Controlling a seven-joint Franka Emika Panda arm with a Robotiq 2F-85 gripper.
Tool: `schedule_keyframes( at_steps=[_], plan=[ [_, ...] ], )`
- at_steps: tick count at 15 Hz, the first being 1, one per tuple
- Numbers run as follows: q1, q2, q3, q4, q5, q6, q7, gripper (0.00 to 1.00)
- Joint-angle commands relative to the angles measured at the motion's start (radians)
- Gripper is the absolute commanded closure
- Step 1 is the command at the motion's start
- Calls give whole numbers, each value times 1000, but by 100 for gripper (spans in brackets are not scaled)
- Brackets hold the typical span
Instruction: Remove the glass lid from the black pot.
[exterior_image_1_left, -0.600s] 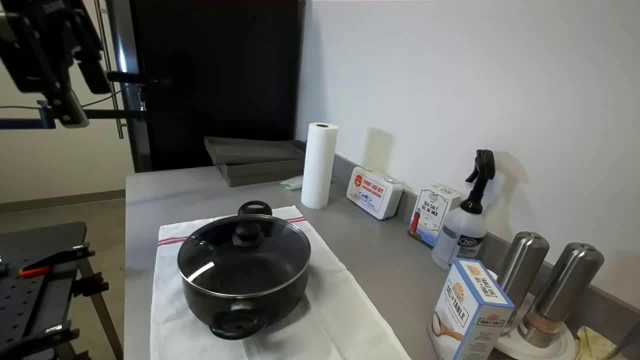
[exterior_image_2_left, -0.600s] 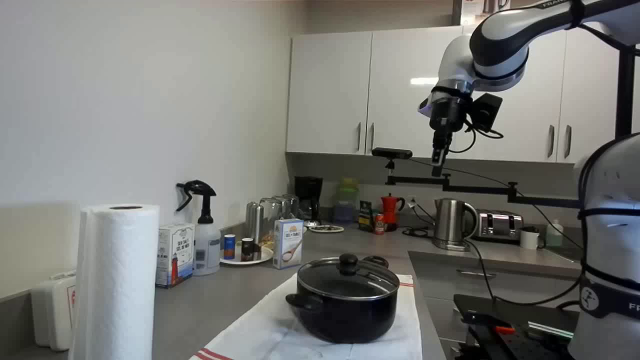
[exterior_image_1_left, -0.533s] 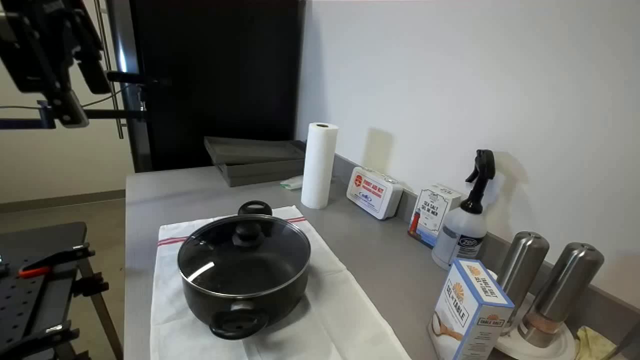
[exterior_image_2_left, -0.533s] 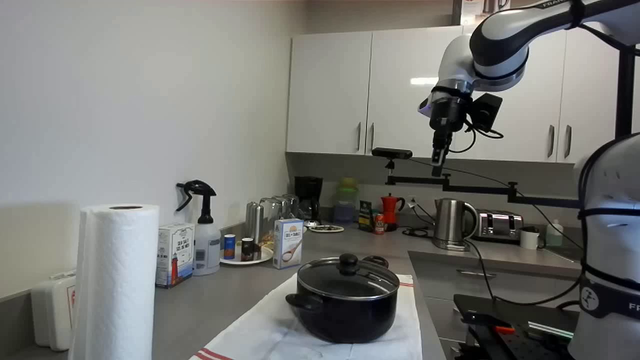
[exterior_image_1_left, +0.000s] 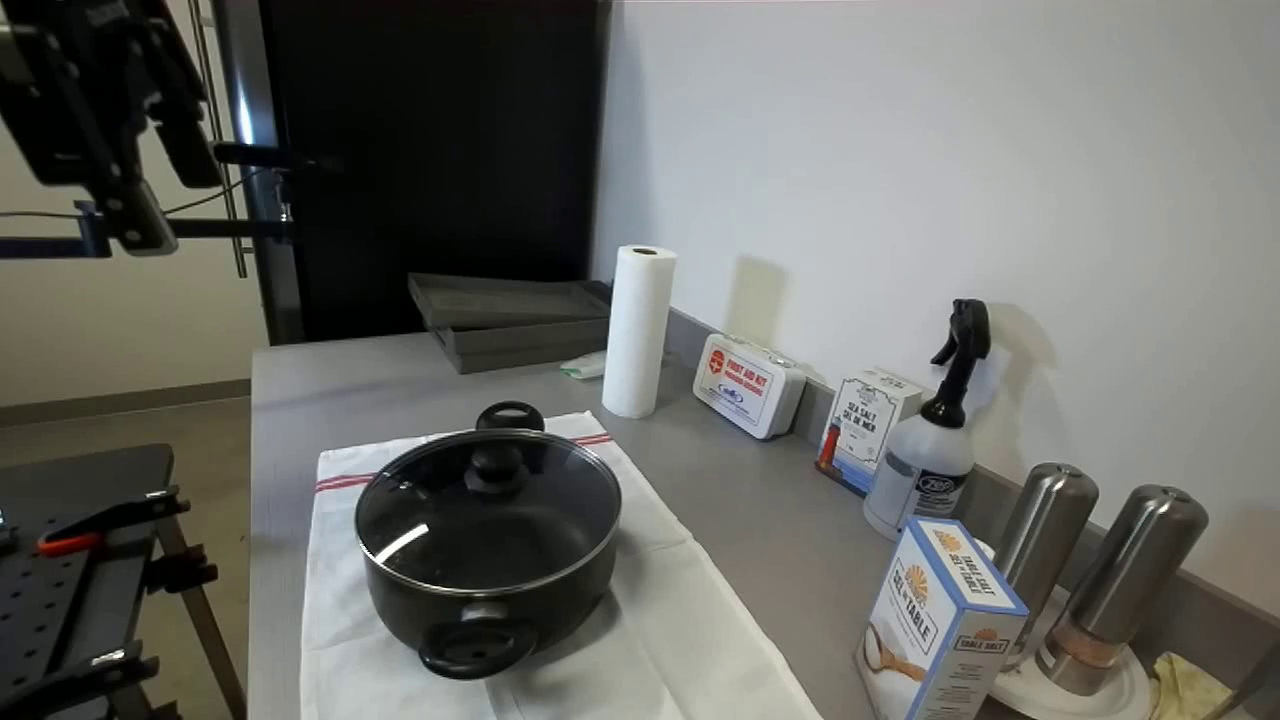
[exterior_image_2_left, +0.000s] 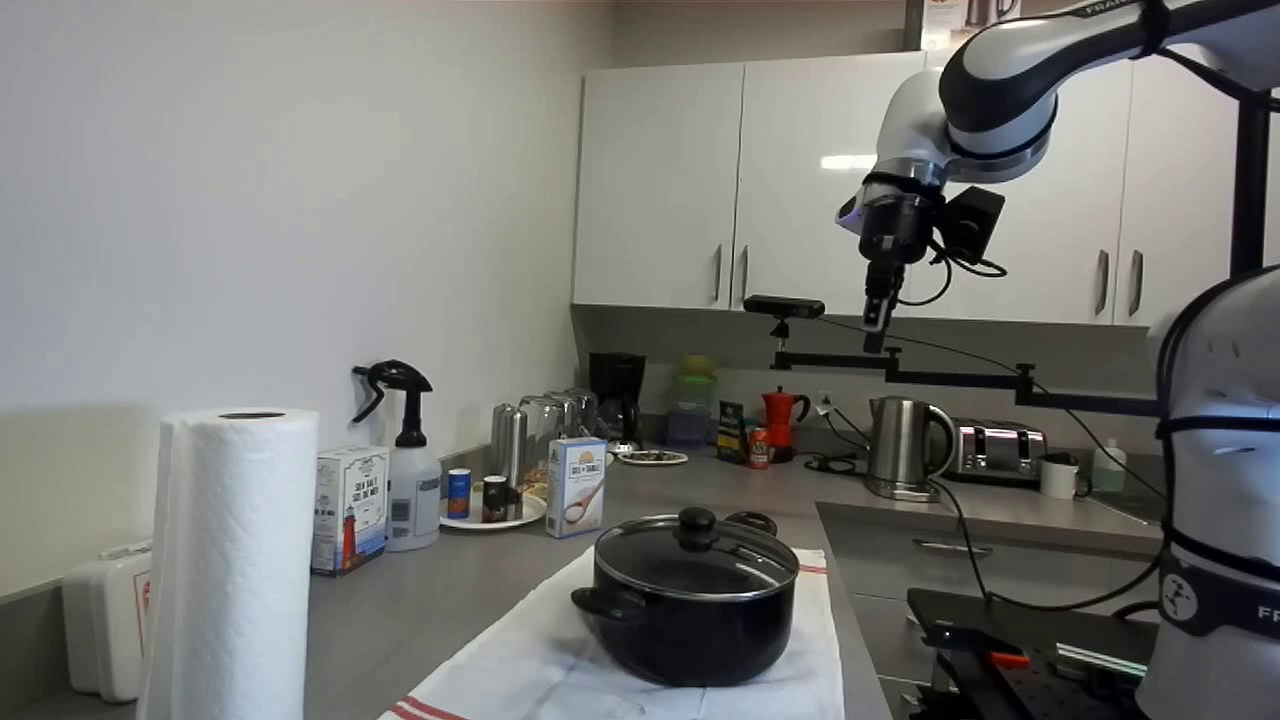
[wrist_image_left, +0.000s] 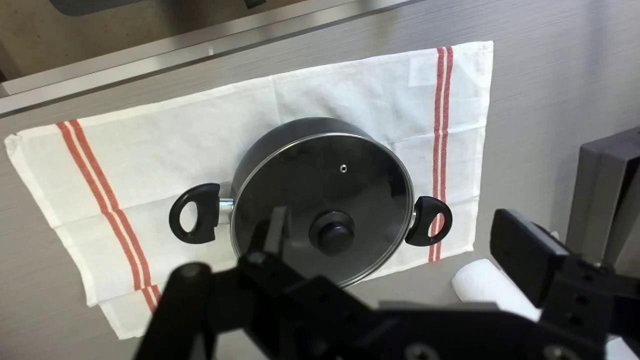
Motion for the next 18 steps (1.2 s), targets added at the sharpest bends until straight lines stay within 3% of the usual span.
schedule_keyframes(
  at_steps=[1,9,18],
  plan=[
    [-6,27,16,7,12,14,-2,0],
    [25,284,93,49,3,177,63,0],
    [2,596,212,122,-92,408,246,0]
  ],
)
